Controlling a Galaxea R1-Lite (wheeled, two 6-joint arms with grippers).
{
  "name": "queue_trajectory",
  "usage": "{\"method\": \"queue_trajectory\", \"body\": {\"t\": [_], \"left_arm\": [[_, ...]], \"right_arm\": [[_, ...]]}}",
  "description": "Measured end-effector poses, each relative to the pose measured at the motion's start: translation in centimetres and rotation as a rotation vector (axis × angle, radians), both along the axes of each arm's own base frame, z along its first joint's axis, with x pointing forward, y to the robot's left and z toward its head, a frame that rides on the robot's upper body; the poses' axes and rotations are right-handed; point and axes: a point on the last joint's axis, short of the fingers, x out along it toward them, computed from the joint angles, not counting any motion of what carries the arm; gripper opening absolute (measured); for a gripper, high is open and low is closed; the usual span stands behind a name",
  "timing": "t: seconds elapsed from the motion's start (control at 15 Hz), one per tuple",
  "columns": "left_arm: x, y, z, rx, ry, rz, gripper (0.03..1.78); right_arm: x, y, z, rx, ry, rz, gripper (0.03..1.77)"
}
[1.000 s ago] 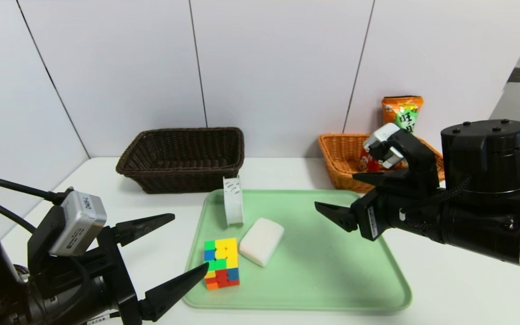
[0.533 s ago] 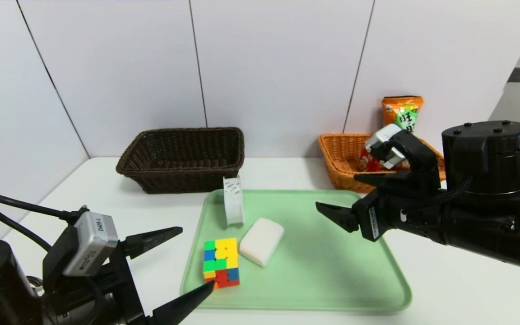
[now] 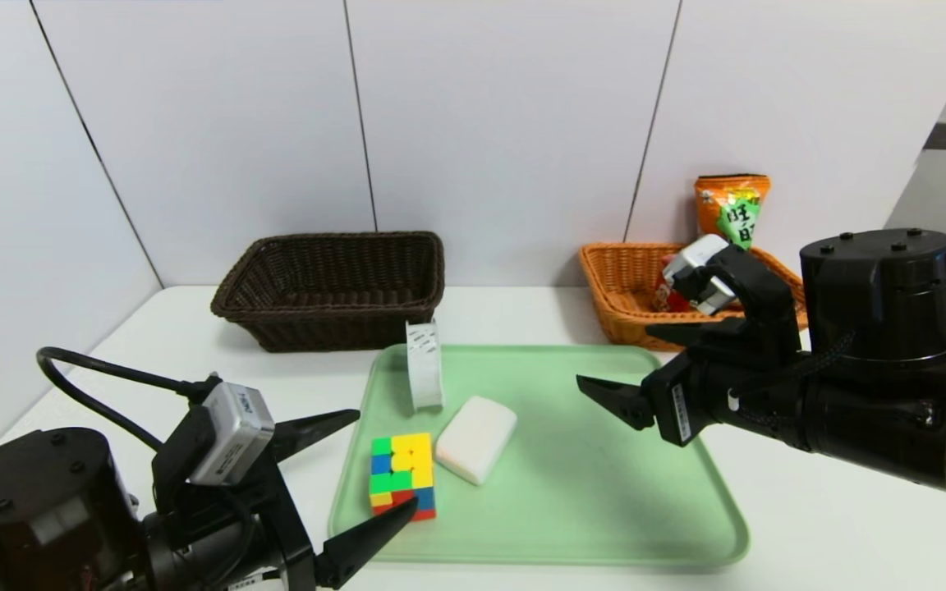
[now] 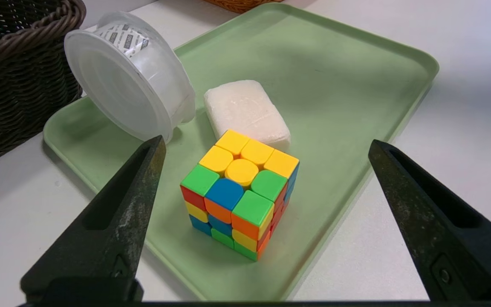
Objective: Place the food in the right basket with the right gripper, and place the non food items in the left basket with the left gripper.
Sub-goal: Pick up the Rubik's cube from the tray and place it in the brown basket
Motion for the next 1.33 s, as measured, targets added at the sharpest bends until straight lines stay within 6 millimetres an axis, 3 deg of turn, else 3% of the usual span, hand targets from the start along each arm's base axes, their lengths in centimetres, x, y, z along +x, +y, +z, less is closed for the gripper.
{"method": "queue_trajectory", "body": {"t": [0.47, 1.33], "left_arm": [[1.2, -0.7, -3.6, 0.089, 0.124, 0.002, 1.69], [3.4, -0.8, -4.0, 0.087, 0.115, 0.071, 1.69]], "right_arm": [[-0.1, 0.0, -0.2, -0.003, 0.004, 0.005, 1.69], [-1.0, -0.2, -0.5, -0.001, 0.020, 0.039, 1.69]]}}
